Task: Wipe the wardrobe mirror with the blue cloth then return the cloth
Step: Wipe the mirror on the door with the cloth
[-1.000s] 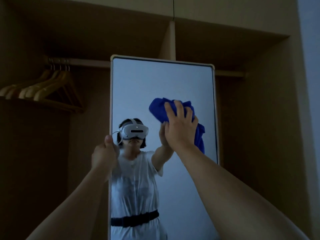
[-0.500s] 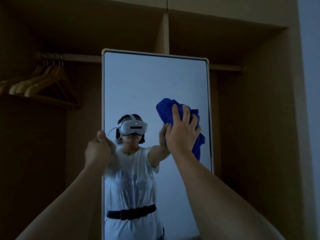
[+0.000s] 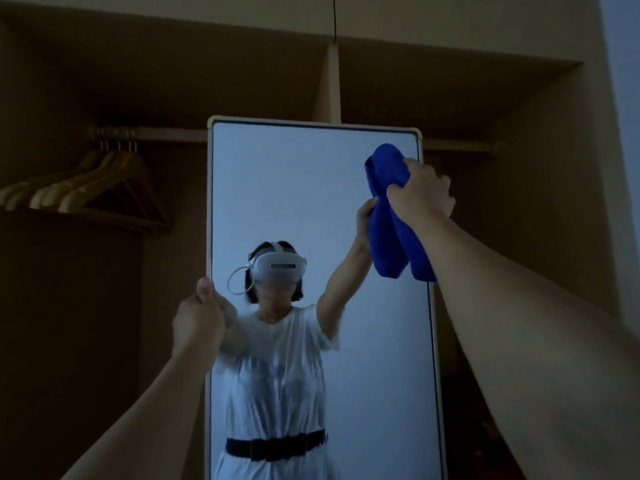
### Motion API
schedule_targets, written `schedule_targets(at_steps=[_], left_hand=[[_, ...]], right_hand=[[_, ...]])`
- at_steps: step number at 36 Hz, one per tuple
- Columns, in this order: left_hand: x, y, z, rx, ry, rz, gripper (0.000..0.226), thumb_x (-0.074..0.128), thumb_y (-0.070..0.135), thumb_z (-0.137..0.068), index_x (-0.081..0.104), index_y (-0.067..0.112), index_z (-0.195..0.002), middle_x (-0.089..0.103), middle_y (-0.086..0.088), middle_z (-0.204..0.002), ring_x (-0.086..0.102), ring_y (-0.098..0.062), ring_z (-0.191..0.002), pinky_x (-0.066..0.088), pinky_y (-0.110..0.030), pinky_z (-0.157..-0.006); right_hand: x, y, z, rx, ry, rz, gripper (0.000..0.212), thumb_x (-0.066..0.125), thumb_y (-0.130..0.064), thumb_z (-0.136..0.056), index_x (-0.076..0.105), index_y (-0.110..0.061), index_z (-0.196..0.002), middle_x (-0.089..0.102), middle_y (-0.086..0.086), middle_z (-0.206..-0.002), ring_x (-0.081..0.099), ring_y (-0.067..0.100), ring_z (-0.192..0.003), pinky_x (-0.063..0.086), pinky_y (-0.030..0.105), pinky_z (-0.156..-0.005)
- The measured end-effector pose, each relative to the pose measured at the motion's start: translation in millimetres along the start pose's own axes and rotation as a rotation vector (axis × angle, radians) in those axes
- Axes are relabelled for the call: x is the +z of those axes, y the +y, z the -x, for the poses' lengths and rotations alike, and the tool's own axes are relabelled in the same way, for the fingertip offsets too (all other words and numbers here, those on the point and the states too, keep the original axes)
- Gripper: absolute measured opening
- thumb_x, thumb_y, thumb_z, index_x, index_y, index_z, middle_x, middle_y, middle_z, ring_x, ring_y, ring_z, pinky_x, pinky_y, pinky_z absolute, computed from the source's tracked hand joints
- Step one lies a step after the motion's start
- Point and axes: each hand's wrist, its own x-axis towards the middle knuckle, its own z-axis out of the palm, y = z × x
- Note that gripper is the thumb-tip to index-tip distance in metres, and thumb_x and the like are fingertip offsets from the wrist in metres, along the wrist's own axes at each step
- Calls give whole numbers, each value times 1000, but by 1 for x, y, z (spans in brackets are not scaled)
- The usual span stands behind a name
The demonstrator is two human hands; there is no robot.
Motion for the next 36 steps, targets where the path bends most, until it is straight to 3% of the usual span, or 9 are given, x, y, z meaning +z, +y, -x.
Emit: schedule_targets(at_steps=[5,9,12,14,20,27,33,36], left_hand=[[-3,2,4,-2,13,30,70,19,63,-93,60,7,-105,55,-7,-76,53,-21,-68,40,-30,-58],[-6,8,7,-24,6,24,67,21,58,-96,58,4,-108,60,-19,-94,60,-37,-91,45,-39,-73],[-9,10,7,-21,-23,46,57,22,57,-96,56,11,-98,58,-15,-87,57,-31,-81,45,-38,-70],[-11,10,8,-27,-32,56,49,23,55,-97,51,16,-93,53,-8,-76,52,-24,-72,42,-36,-65],[-11,11,11,-28,-30,63,48,24,55,-97,49,15,-90,49,-7,-72,53,-26,-70,44,-38,-68],[-7,12,9,-64,32,1,64,24,54,-98,54,3,-120,58,-24,-110,57,-42,-103,42,-42,-75],[-1,14,4,-154,29,96,68,24,59,-96,55,3,-117,60,-19,-109,57,-36,-103,43,-44,-86],[-1,15,4,-224,22,126,69,26,63,-93,57,5,-117,61,-18,-106,58,-37,-100,42,-41,-78]], right_hand=[[16,12,26,65,79,-2,51,52,-35,-87,40,-24,-136,50,3,-128,44,27,-113,37,42,-86],[37,24,60,89,169,75,52,51,-36,-87,38,-20,-135,47,7,-130,45,29,-112,38,46,-88],[48,33,75,83,200,111,53,50,-36,-87,37,-20,-136,46,9,-133,45,30,-113,39,48,-89],[52,38,82,88,205,125,54,50,-36,-87,36,-20,-137,45,9,-135,45,31,-114,40,49,-90],[59,47,104,120,196,143,57,51,-38,-86,35,-20,-137,44,9,-136,44,32,-115,41,50,-89],[67,62,145,162,145,172,61,52,-40,-84,33,-20,-139,42,10,-136,44,32,-116,41,50,-87],[73,70,170,53,115,255,64,53,-40,-83,35,-16,-140,43,11,-138,44,34,-117,41,51,-87],[73,67,172,15,125,273,62,55,-38,-83,38,-15,-138,45,12,-137,45,35,-117,40,51,-86]])
